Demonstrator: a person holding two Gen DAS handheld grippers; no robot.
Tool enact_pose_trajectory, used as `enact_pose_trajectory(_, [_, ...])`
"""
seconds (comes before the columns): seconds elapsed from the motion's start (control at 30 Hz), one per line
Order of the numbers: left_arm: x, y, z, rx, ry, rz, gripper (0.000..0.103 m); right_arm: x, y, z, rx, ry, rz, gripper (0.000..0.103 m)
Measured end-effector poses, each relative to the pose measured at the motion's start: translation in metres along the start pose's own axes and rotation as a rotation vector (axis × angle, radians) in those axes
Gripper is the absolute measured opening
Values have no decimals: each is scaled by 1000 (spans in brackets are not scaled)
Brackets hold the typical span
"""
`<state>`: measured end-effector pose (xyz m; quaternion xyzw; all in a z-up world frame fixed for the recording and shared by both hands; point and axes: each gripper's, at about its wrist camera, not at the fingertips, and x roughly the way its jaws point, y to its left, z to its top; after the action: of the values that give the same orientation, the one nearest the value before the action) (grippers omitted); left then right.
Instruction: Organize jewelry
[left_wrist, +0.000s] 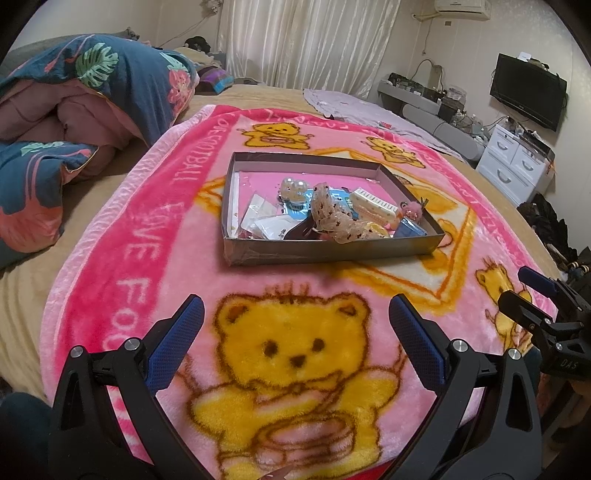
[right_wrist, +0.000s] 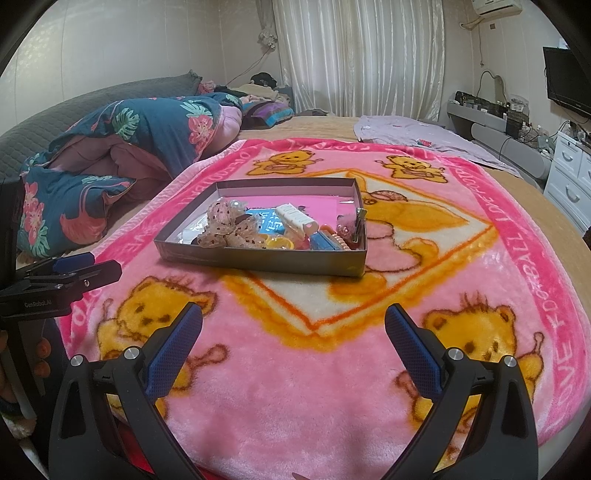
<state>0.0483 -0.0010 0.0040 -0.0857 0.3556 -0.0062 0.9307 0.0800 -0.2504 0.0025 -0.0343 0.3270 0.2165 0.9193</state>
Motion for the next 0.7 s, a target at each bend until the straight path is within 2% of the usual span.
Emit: enact_pose_trajectory(0.7, [0,1,-2,6,4,-6,94,-1,0,0,-4,1,-6,99])
